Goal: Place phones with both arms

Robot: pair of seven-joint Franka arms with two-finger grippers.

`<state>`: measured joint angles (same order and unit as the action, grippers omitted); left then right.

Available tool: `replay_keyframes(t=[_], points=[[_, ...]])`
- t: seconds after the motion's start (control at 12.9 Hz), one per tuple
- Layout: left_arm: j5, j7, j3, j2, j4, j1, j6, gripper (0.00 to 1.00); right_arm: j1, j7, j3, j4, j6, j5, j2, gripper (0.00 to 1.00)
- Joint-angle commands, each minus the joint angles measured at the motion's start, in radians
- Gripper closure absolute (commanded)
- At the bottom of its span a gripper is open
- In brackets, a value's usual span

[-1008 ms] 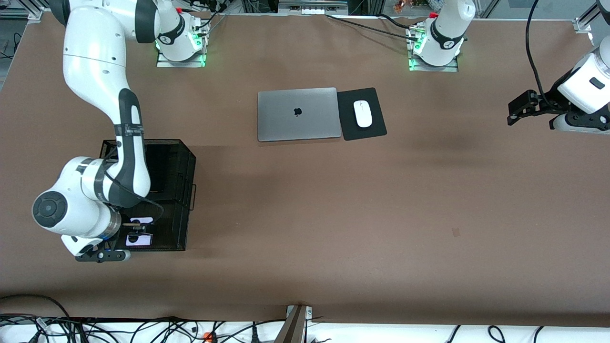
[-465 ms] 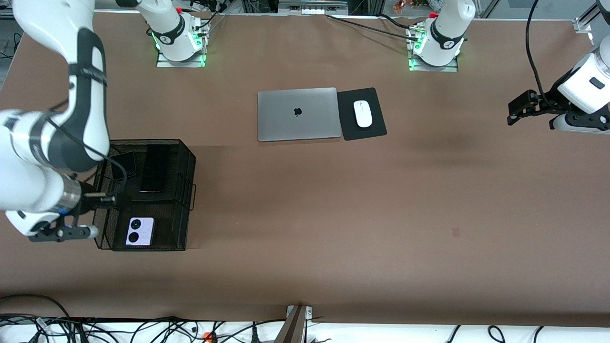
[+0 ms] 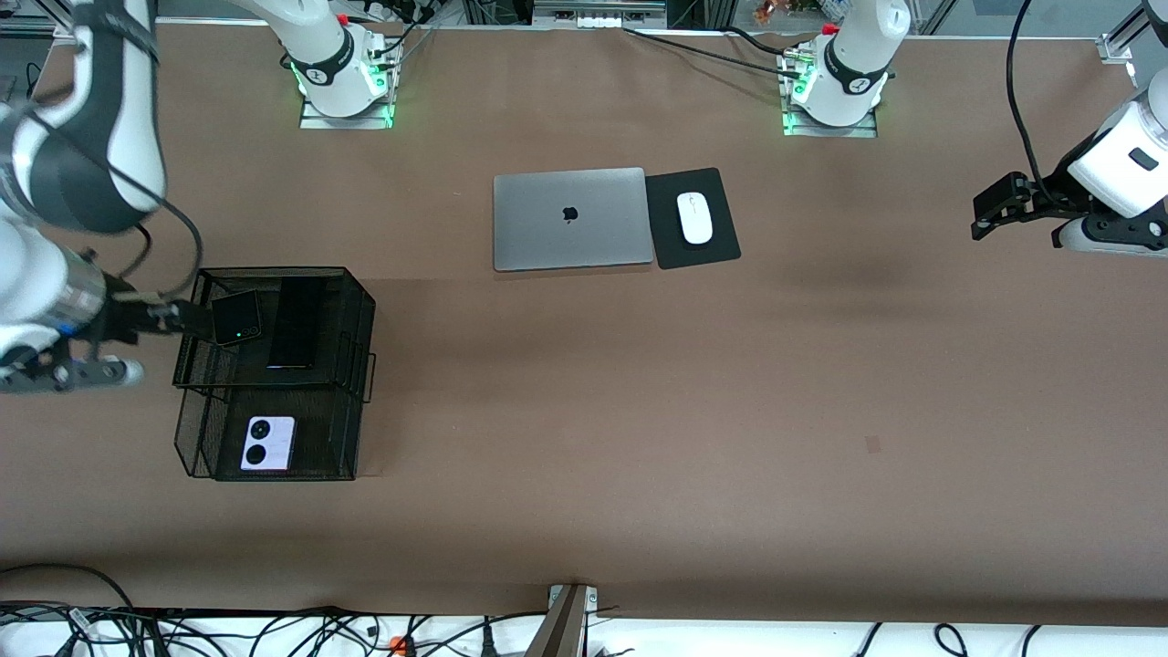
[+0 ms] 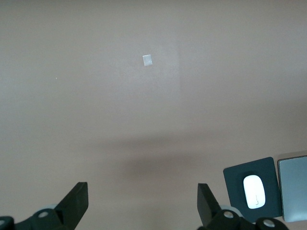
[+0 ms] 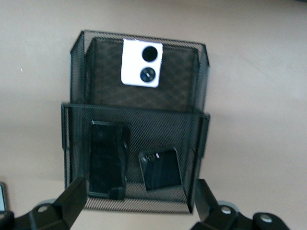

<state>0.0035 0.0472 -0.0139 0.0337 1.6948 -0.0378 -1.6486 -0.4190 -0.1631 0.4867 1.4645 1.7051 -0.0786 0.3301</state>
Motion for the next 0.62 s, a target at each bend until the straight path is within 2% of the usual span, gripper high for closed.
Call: replay_keyframes(t=[0.0, 0.16, 0.54], points=[[-0.016, -0.006, 0.0, -0.005, -0.021, 0.001, 0.02, 0.0, 0.096, -0.001, -0.119, 0.184, 0.03, 0.078, -0.195, 0.0], [-0.016, -0.004, -0.001, -0.005, -0.021, 0.001, 0.02, 0.0, 0.224, 0.013, -0.254, 0.229, 0.019, 0.117, -0.267, 0.0], [-0.016, -0.004, -0.001, -0.005, -0.021, 0.001, 0.02, 0.0, 0.414, 0.063, -0.453, 0.229, -0.065, 0.135, -0.331, 0.0]])
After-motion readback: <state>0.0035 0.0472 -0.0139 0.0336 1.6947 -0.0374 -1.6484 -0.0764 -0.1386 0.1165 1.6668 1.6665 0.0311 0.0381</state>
